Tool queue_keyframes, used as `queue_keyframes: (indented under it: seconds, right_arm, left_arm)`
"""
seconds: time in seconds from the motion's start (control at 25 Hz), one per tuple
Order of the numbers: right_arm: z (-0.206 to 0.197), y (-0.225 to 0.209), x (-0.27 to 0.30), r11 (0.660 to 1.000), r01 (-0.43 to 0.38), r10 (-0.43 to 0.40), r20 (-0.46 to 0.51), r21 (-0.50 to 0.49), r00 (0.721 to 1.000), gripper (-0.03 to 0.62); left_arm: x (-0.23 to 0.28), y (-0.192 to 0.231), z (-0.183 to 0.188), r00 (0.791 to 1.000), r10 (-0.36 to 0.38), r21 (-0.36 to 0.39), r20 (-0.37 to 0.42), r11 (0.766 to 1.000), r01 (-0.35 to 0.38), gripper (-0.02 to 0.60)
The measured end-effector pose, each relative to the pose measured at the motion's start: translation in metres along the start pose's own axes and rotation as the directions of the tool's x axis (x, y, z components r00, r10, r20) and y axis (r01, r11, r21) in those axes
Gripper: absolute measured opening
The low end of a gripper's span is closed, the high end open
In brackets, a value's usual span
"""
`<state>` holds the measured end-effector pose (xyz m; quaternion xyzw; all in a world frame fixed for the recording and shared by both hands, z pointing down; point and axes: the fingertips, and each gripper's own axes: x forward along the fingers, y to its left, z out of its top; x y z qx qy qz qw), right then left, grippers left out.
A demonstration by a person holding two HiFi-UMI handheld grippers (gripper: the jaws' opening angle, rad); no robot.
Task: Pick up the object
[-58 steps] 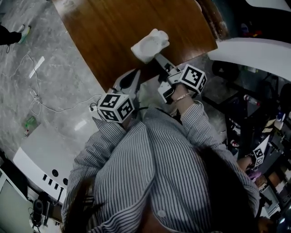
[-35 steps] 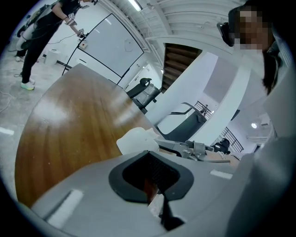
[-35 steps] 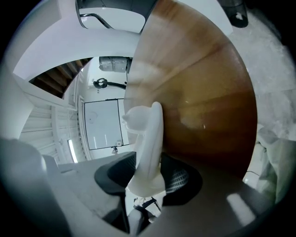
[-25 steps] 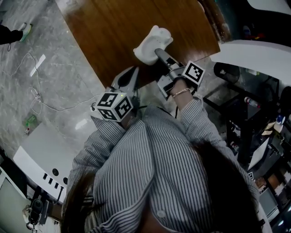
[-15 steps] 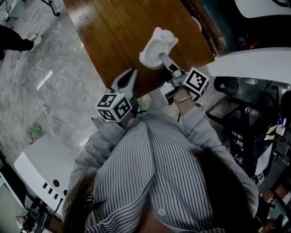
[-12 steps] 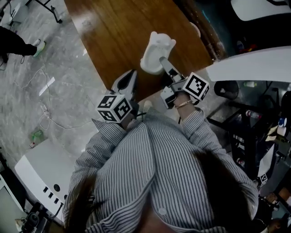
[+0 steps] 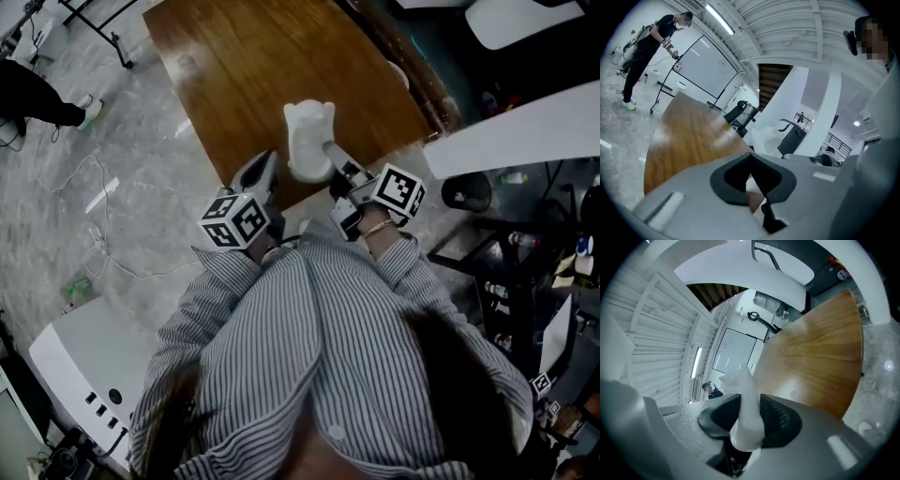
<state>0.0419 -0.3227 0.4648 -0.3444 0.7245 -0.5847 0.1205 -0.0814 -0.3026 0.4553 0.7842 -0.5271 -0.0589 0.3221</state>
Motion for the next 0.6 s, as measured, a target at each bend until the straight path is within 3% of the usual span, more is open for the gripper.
queue_keyframes:
  seconds: [0.12,0.44,0.6]
  right_arm:
    - [-0.005,0.002,-0.003,0.999,-0.031,0.031,-0.008,-0.008,0.999,0.132]
    - [-0.021,-0.004,-0.014,0.999,0.020,-0.019,-0.053,0.027,0.998,0.132]
    - [-0.021,0.000,-0.015,0.999,-0.044,0.044,-0.062,0.006,0.997,0.130]
  left_arm:
    - [-0.004,0.001,-0.008,1.000,0.002,-0.014,-0.011,1.000,-0.002,0.006]
    - [-0.012,-0.002,-0.017,1.000,0.015,-0.031,-0.018,0.999,-0.016,0.006]
    - [-0.013,-0.004,-0.023,1.000,0.016,-0.037,-0.026,0.999,-0.017,0.006]
